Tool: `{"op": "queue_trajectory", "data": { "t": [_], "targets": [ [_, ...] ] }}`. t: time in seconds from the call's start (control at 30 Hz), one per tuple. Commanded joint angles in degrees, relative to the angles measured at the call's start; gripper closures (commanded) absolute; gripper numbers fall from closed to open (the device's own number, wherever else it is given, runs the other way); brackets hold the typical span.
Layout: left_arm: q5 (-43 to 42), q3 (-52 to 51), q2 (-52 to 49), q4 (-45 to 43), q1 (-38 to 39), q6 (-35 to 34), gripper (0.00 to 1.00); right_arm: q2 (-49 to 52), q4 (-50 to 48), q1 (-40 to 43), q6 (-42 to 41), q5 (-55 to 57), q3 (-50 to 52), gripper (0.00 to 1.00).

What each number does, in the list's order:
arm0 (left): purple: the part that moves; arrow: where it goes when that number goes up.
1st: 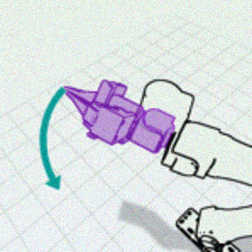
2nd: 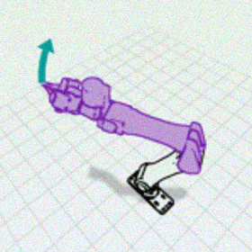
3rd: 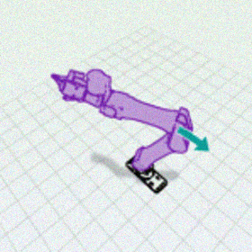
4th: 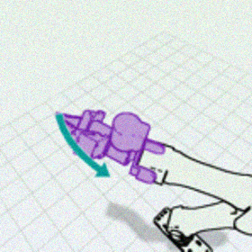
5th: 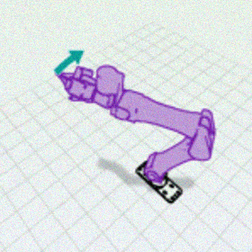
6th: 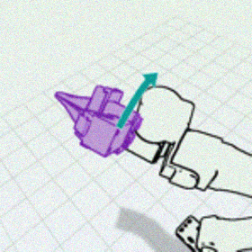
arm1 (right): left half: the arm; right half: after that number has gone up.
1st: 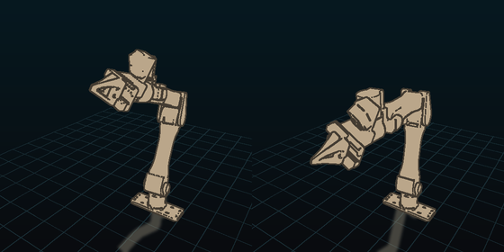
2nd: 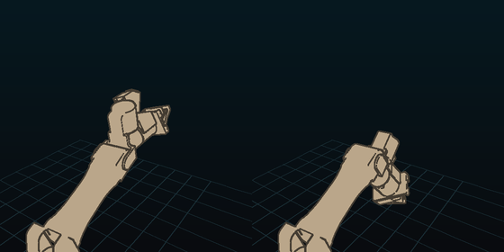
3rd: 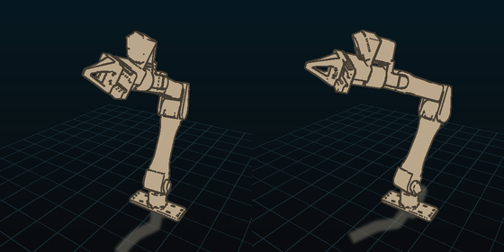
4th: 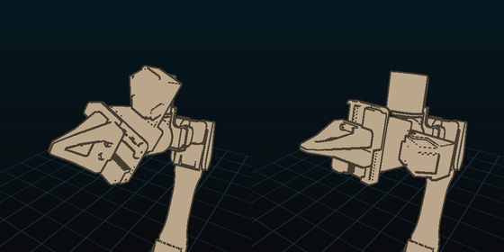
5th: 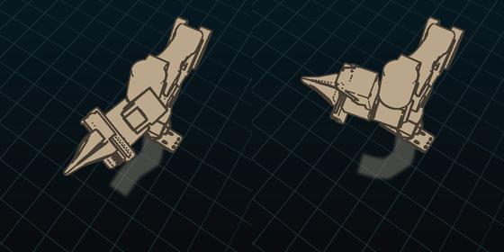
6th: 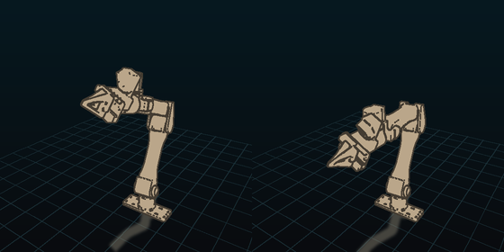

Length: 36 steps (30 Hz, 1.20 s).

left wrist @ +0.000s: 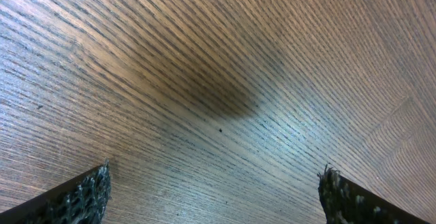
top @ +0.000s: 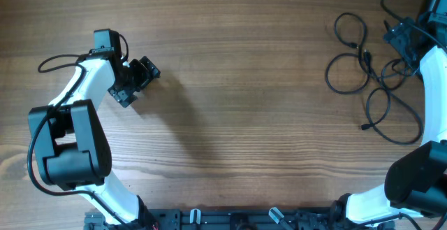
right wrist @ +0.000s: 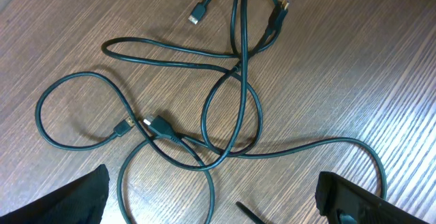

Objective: Untangle cables

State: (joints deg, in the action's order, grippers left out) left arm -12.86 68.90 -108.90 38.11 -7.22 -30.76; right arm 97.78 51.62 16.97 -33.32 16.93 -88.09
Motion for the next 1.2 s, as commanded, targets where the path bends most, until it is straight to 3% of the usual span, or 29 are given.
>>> {"op": "queue_trajectory", "data": {
  "t": [0.0, 0.67, 0.87, 1.17],
  "targets": [
    [0.74, 0.42, 1.01, -0.2, 0.26, 0.07, 0.0, 1.07, -0.17, -0.07, 0.28, -0.35, 0.48, 0.0],
    [0.74, 0.42, 1.4, -0.15, -0.17, 0.07, 0.0, 1.07, -0.17, -0.07, 0.26, -0.35, 0.48, 0.0],
    [0.74, 0.42, 5.64, -0.17, -0.04, 0.07, 0.0, 1.07, -0.2, -0.07, 0.26, -0.35, 0.48, 0.0],
    [0.76, 0.42, 21.44, -0.17, -0.02, 0.07, 0.0, 1.07, -0.17, -0.07, 0.28, -0.35, 0.48, 0.0]
  ]
}}
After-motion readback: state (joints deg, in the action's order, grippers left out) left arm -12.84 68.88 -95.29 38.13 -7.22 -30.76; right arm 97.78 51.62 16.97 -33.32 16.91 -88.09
